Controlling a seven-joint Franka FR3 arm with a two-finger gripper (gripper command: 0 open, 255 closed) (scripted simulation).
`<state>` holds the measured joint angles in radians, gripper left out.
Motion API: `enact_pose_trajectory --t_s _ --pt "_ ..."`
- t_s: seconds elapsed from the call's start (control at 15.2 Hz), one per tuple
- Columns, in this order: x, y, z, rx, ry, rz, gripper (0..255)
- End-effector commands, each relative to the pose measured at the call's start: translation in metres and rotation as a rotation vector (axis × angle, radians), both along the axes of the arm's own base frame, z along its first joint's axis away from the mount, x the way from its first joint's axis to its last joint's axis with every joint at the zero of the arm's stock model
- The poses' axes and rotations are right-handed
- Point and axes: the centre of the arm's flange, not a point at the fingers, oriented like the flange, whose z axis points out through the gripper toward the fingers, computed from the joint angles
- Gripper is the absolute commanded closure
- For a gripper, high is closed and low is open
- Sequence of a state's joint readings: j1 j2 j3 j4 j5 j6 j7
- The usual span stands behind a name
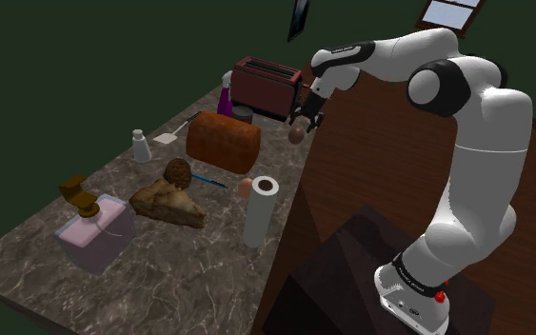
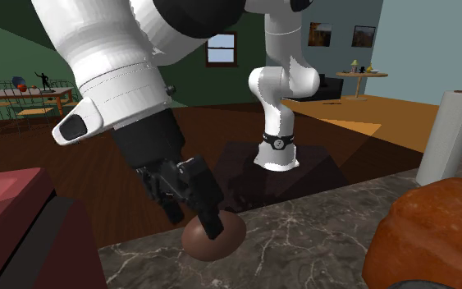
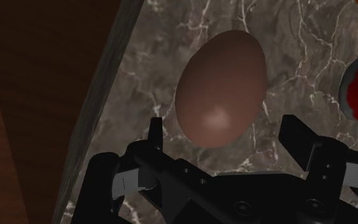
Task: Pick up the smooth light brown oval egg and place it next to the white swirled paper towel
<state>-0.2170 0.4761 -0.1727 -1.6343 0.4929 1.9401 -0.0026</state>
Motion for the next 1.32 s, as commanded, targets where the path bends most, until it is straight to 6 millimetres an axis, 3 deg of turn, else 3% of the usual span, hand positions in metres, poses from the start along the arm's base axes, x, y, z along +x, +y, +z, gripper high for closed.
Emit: enact_pose_trajectory --t_s 0.0,0.2,0.66,0.73,1.25 --pt "0.002 0.004 -0.011 0.001 0.000 -0.001 0" --pt "0.003 0.009 -0.023 0.001 0.000 -0.001 0" --pt "0.003 0.009 -0.023 0.001 0.000 -0.001 0" --pt "0.003 0.009 -0.023 0.001 0.000 -0.001 255" --pt "0.003 0.009 -0.023 0.001 0.000 -0.001 255"
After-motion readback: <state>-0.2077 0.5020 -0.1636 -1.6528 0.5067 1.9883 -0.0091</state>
